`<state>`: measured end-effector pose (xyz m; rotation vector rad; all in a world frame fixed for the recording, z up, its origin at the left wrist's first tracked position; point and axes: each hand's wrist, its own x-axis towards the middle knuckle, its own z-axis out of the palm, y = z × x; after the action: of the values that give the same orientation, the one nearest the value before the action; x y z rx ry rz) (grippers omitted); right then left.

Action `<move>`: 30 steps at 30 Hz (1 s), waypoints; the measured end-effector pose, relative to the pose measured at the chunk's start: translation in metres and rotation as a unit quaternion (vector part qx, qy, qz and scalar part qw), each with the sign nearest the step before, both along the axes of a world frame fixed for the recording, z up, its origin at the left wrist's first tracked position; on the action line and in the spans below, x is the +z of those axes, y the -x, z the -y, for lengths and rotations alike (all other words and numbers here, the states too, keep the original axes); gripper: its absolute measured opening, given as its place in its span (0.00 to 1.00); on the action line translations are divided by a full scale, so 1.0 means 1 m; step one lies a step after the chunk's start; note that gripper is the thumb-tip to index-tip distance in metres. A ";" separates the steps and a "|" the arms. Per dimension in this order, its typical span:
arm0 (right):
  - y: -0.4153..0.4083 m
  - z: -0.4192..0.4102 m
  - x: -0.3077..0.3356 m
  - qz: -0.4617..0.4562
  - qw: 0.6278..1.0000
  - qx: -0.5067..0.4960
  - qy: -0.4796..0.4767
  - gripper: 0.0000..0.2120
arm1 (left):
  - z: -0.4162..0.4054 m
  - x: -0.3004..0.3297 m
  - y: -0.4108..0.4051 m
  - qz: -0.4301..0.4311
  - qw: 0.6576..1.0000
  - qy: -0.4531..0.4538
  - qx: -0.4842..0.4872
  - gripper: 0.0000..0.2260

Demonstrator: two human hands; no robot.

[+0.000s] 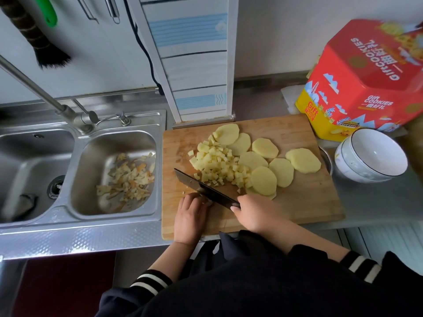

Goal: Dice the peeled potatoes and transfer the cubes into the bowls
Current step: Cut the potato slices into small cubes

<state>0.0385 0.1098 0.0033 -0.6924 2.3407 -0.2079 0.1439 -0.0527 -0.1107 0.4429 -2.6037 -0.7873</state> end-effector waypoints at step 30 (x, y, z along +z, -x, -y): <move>0.010 -0.023 0.010 -0.087 0.993 -0.042 0.064 0.22 | 0.063 0.116 0.041 -0.181 0.884 -0.279 0.330 0.06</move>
<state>0.0286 0.1324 0.0137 -0.6993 2.5435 -0.3503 0.1029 -0.1153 0.0052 1.1406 -1.6668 -1.2022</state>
